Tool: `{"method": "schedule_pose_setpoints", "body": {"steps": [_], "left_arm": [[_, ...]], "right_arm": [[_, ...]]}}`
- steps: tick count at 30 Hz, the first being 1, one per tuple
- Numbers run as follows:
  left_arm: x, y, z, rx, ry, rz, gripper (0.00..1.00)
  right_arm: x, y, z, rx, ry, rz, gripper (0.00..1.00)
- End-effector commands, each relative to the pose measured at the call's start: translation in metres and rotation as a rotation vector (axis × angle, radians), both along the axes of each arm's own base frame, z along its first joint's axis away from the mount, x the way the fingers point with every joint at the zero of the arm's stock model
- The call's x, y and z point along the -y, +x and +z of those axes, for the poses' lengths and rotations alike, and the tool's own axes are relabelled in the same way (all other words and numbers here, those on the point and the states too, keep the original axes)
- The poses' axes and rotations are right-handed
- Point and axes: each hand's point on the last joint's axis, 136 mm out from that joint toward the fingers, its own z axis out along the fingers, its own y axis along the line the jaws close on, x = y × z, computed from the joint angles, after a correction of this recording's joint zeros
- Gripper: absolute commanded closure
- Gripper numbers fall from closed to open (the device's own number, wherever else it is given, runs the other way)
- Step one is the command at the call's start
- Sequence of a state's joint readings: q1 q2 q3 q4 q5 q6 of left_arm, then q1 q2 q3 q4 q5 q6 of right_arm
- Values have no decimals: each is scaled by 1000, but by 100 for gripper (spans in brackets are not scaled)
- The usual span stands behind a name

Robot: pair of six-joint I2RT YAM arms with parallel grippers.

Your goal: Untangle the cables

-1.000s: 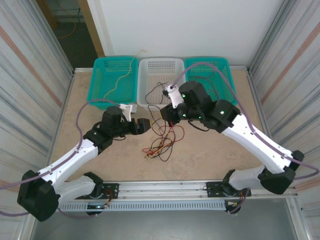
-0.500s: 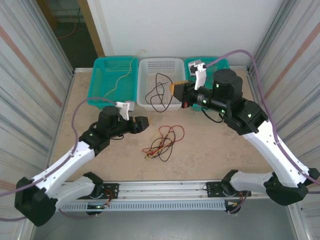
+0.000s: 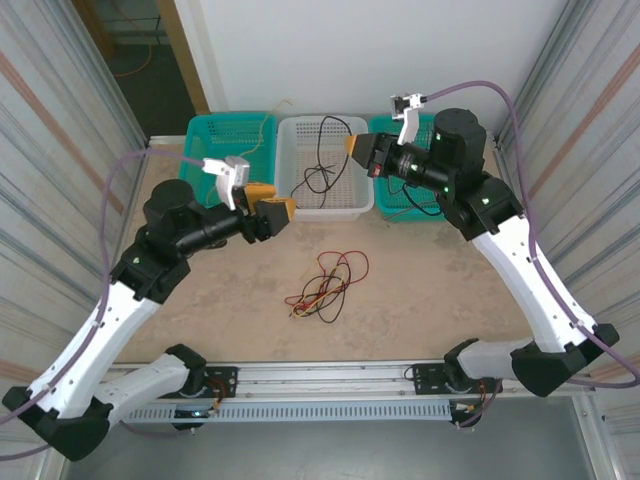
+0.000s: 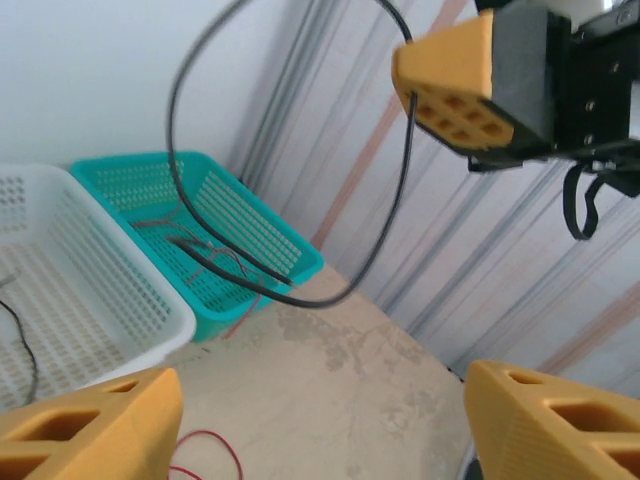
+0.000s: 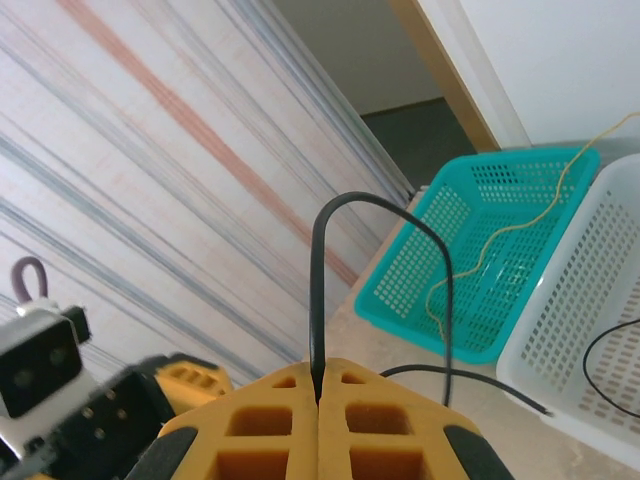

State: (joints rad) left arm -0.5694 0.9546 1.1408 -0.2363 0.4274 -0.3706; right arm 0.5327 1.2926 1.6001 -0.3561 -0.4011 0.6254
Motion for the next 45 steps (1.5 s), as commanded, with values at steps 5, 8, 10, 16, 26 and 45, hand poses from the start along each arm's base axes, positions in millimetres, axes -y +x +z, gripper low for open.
{"method": "schedule_pose_setpoints", "body": {"steps": [5,8,10,16,26,45], "left_arm": [[23,20,-24,-142,-45,-30,17],[31,27,-23,-167,-89,-41,18],[30,30,-24,-172,-90,-23,20],[17,35,-52,-221,-9,63,26],[-13,31,-99,-289,111,201,30],[5,36,-221,-561,337,145,45]], "right_arm": [[-8,5,23,27,98,44,100],[-11,17,19,26,98,33,100],[-11,32,15,6,97,16,100],[-15,89,-13,-60,66,-25,100],[10,184,-113,-264,-93,-225,46],[16,43,-192,-332,-418,-176,44]]}}
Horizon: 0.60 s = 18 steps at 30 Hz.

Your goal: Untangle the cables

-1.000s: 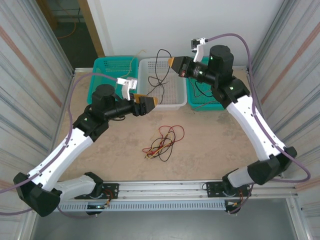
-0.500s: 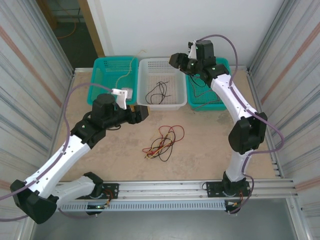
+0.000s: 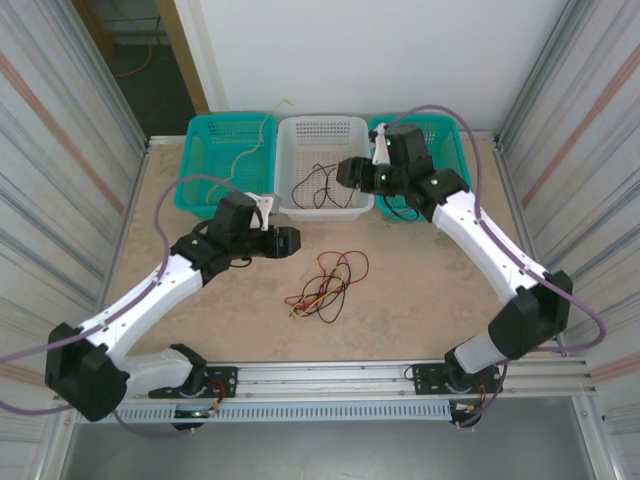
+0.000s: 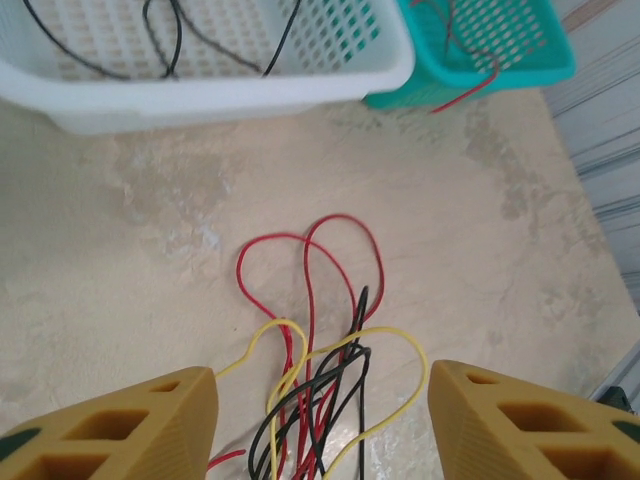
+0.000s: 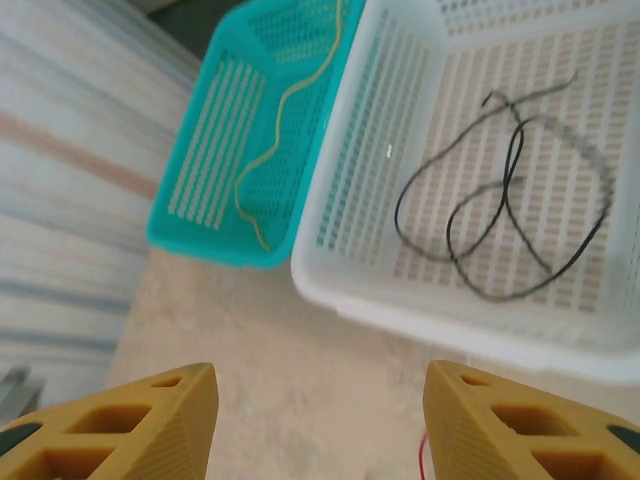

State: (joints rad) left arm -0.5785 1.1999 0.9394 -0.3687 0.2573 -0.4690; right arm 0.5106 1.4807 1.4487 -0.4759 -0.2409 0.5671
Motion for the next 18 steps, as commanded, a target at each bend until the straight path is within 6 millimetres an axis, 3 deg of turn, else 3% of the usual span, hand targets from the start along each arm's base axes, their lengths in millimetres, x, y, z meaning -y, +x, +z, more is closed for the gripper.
{"method": "schedule_pose_setpoints", "body": {"steps": [1,4,8,12,18], "left_arm": [[13,-4,-23,-71,4,-48,46],[26,-7,-37,-104,24,-75,49],[42,-12,-55,-131,49,-100,48],[53,-11,-75,-167,79,-102,45],[50,-2,-90,-204,140,-58,50]], "right_arm": [[11,-27,-27,-31,-124,-4,44],[14,-49,-48,-84,-144,-7,44],[18,-74,-91,-203,-157,-23,46],[9,-99,-128,-288,-173,-3,50],[-10,-115,-153,-347,-178,25,52]]}}
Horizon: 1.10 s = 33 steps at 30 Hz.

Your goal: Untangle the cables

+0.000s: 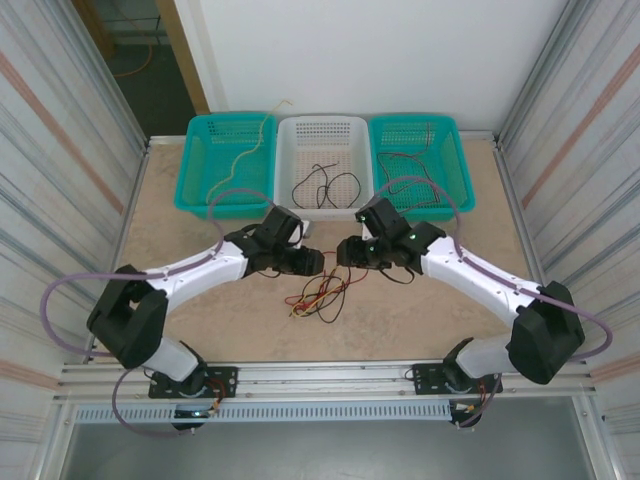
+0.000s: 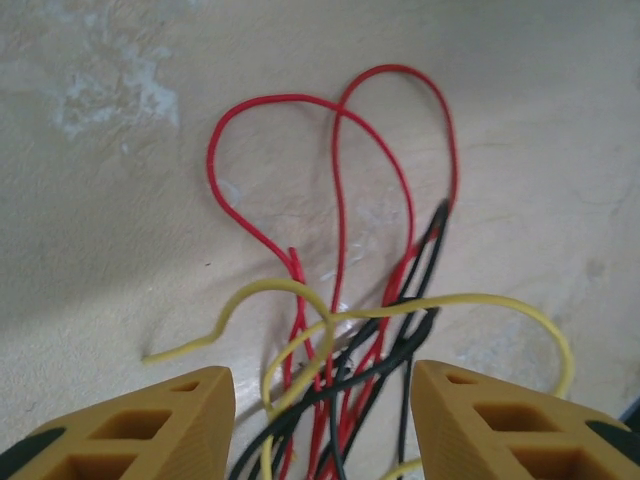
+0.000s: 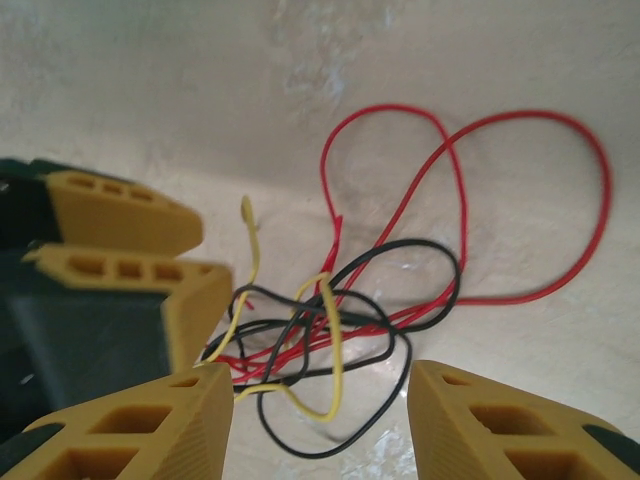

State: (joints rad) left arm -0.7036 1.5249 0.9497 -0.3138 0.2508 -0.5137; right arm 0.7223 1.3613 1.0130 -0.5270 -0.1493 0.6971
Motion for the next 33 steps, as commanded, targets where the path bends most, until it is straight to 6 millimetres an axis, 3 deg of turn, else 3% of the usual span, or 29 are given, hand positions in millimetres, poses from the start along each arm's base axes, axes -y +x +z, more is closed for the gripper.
{"method": "schedule_pose_setpoints", "body": {"steps": [1,5,12,17,22,26,29,33], "left_arm": [[3,11,11,30,0,27,50],[3,13,3,21,16,34,49],[6,22,-2,-25,-50,93,51],[-3,22,12,-1,-76,113,51],[-4,5,30,46,-124,36,52],[-3,-14,38,123,-84,-67,58],[3,-21,43,215,-33,-134,69],[13,-17,42,282,16,-191,74]], "right_arm": [[-10,0,-8,-16,18,-30,53],[-14,-6,-23,-53,-5,-28,57],[-10,-11,-33,-71,-18,-46,64],[-11,-14,-45,-106,-44,-37,69],[-13,-10,-43,-93,-45,-36,77],[-10,-8,-43,-87,-54,-47,86],[-7,-10,-48,-98,-61,-58,89],[-4,-11,-54,-119,-55,-82,91]]}}
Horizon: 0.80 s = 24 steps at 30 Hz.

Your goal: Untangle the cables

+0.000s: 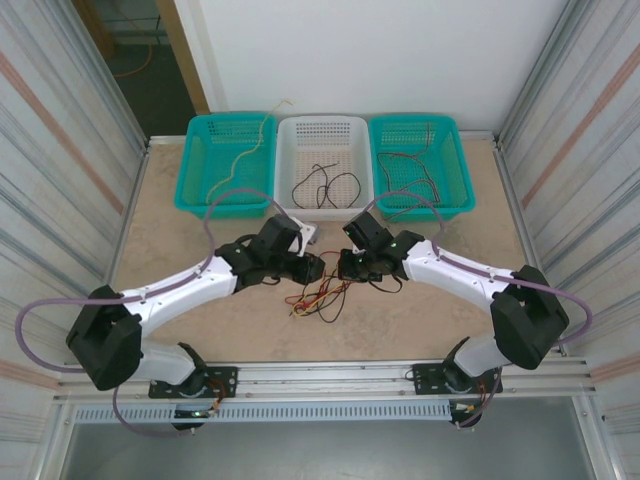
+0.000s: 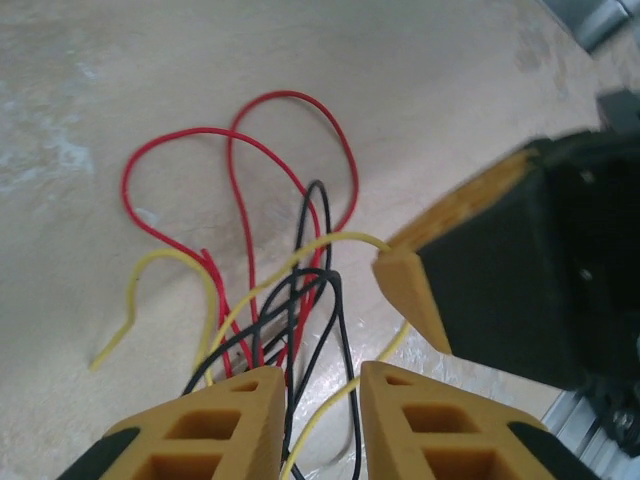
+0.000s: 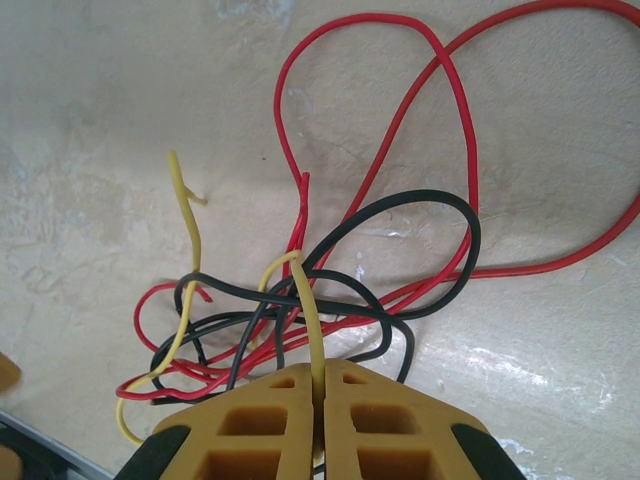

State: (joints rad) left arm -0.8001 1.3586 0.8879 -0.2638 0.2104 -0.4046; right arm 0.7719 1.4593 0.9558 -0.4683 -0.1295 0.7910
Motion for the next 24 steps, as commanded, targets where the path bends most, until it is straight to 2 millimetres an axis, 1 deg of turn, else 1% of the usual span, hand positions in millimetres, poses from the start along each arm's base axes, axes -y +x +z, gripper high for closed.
{"method": "schedule_pose_setpoints", "body": {"steps": [1,3,6,8,10,12,18,22,24], "left_arm": [[0,13,-3,94,70,-38,75],[7,16,-8,101,66,-64,76],[24,19,-9,78,-24,-116,76],[31,22,-13,59,-57,-128,75],[36,25,-14,31,-107,-144,73],[38,27,-16,11,-140,-148,69],[46,21,-23,-42,-167,-203,57],[44,22,-29,-36,-132,-215,57],[36,26,-37,-38,-87,-202,61]], "right_arm": [[5,0,-8,-18,0,-50,91],[6,1,-7,-19,21,-63,91],[8,2,-8,-25,39,-80,91],[10,2,-8,-27,51,-89,91],[12,3,-6,-26,62,-98,91],[14,3,-5,-22,75,-109,91],[18,4,1,3,95,-103,93],[15,4,6,24,113,-84,99],[16,4,8,35,108,-68,100]]}}
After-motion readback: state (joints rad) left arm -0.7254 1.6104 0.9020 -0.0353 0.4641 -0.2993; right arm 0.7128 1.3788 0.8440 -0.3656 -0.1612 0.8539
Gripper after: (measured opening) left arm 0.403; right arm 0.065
